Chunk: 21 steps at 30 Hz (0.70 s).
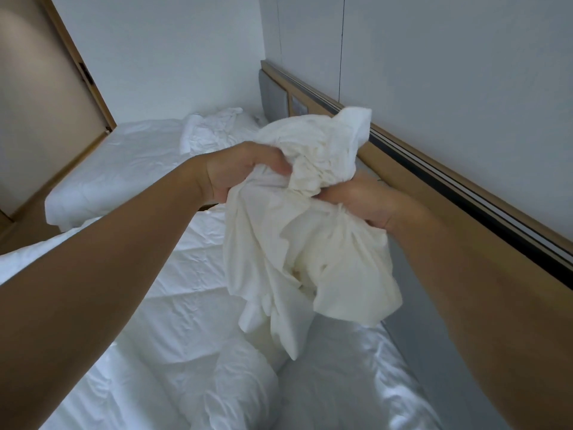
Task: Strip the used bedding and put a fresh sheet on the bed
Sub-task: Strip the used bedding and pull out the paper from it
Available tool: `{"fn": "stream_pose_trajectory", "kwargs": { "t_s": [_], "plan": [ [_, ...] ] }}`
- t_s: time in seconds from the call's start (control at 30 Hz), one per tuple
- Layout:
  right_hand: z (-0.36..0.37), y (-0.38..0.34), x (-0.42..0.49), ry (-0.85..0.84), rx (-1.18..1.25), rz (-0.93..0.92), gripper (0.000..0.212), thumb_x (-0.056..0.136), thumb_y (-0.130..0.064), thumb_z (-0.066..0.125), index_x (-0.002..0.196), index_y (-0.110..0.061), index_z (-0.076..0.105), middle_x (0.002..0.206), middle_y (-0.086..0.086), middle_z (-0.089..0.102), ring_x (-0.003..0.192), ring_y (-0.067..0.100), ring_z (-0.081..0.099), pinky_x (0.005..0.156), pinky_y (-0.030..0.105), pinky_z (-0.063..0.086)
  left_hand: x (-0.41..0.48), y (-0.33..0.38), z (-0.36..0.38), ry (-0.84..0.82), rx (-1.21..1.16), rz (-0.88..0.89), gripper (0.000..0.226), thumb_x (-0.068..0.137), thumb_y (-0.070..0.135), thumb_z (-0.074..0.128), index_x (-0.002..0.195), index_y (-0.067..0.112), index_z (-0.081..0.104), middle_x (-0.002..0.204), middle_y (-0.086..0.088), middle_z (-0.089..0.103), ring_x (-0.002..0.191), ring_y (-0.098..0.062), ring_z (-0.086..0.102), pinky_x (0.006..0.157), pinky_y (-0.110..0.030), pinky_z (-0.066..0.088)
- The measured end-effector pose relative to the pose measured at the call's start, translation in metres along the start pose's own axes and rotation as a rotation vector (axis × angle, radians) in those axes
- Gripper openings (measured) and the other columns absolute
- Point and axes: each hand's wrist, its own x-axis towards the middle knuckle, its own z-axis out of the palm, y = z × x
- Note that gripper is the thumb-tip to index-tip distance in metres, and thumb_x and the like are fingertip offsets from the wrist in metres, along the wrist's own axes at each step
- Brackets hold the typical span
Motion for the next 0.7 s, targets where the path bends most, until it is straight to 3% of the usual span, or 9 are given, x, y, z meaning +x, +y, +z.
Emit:
{"fn": "stream_pose_trajectory", "kwargs": {
  "t_s": [0.1, 0.17, 0.23, 0.33, 0.4, 0.47, 0.53, 0.7],
  "plan": [
    [-0.013, -0.010, 0.001, 0.014, -0.024, -0.034, 0.037, 0.076, -0.006, 0.071, 0.107, -0.027, 0.071, 0.105, -0.010, 0.076, 0.101, 0.009, 0.071, 0.079, 0.024, 0.056, -0.008, -0.010, 0.003, -0.115, 0.198, -0.138, 0.039, 0.069, 0.009, 0.081, 0.105, 0.023, 0.080, 0.115, -0.008, 0.075, 0.105, -0.026, 0.073, 0.080, -0.036, 0.061],
    [-0.015, -0.014, 0.000, -0.025, -0.088, -0.058, 0.034, 0.078, -0.005, 0.068, 0.096, -0.033, 0.076, 0.096, -0.016, 0.076, 0.092, 0.001, 0.072, 0.069, 0.014, 0.054, -0.009, -0.018, 0.009, -0.208, 0.313, -0.188, 0.044, 0.074, 0.001, 0.078, 0.115, 0.017, 0.074, 0.119, -0.010, 0.073, 0.109, -0.027, 0.071, 0.083, -0.035, 0.060],
    [-0.016, -0.016, 0.001, -0.012, -0.126, -0.068, 0.034, 0.074, -0.005, 0.070, 0.087, -0.036, 0.077, 0.090, -0.019, 0.076, 0.086, -0.003, 0.071, 0.066, 0.011, 0.052, -0.010, -0.024, 0.013, -0.222, 0.284, -0.187, 0.043, 0.077, -0.001, 0.075, 0.117, 0.015, 0.071, 0.120, -0.009, 0.073, 0.111, -0.026, 0.070, 0.084, -0.033, 0.060],
    [-0.021, -0.015, 0.000, 0.000, -0.156, -0.062, 0.036, 0.077, -0.005, 0.075, 0.095, -0.037, 0.073, 0.096, -0.023, 0.075, 0.094, -0.003, 0.069, 0.077, 0.016, 0.053, -0.011, -0.031, 0.010, -0.196, 0.145, -0.120, 0.042, 0.081, -0.003, 0.068, 0.119, 0.014, 0.069, 0.118, -0.006, 0.074, 0.111, -0.023, 0.070, 0.082, -0.031, 0.059],
    [-0.020, -0.011, -0.005, -0.083, -0.189, 0.014, 0.035, 0.072, -0.016, 0.079, 0.095, -0.042, 0.072, 0.093, -0.032, 0.072, 0.091, -0.011, 0.067, 0.075, 0.010, 0.052, -0.009, -0.032, 0.008, -0.140, 0.077, -0.075, 0.044, 0.079, -0.003, 0.066, 0.121, 0.012, 0.067, 0.119, -0.008, 0.073, 0.111, -0.025, 0.070, 0.081, -0.032, 0.060],
    [-0.013, -0.001, -0.011, -0.231, -0.205, 0.155, 0.045, 0.069, -0.021, 0.086, 0.104, -0.040, 0.064, 0.094, -0.036, 0.070, 0.092, -0.014, 0.065, 0.073, 0.006, 0.050, -0.002, -0.029, 0.008, -0.039, 0.011, -0.016, 0.041, 0.073, -0.002, 0.062, 0.110, 0.012, 0.075, 0.111, -0.010, 0.075, 0.102, -0.026, 0.073, 0.074, -0.034, 0.061],
    [-0.002, 0.016, -0.012, -0.330, -0.183, 0.266, 0.049, 0.069, -0.022, 0.089, 0.109, -0.037, 0.064, 0.106, -0.027, 0.072, 0.100, -0.005, 0.068, 0.077, 0.012, 0.054, 0.005, -0.027, 0.013, -0.001, 0.001, 0.024, 0.039, 0.067, -0.001, 0.058, 0.096, 0.014, 0.080, 0.101, -0.010, 0.076, 0.092, -0.026, 0.073, 0.072, -0.035, 0.061],
    [0.009, 0.030, -0.014, -0.168, 0.017, 0.137, 0.045, 0.074, -0.012, 0.079, 0.107, -0.036, 0.062, 0.095, -0.029, 0.073, 0.090, -0.009, 0.068, 0.068, 0.008, 0.052, 0.019, -0.025, 0.024, 0.139, 0.030, 0.112, 0.045, 0.064, 0.006, 0.057, 0.107, 0.012, 0.070, 0.104, -0.006, 0.074, 0.101, -0.025, 0.069, 0.083, -0.034, 0.057]
  ]
}}
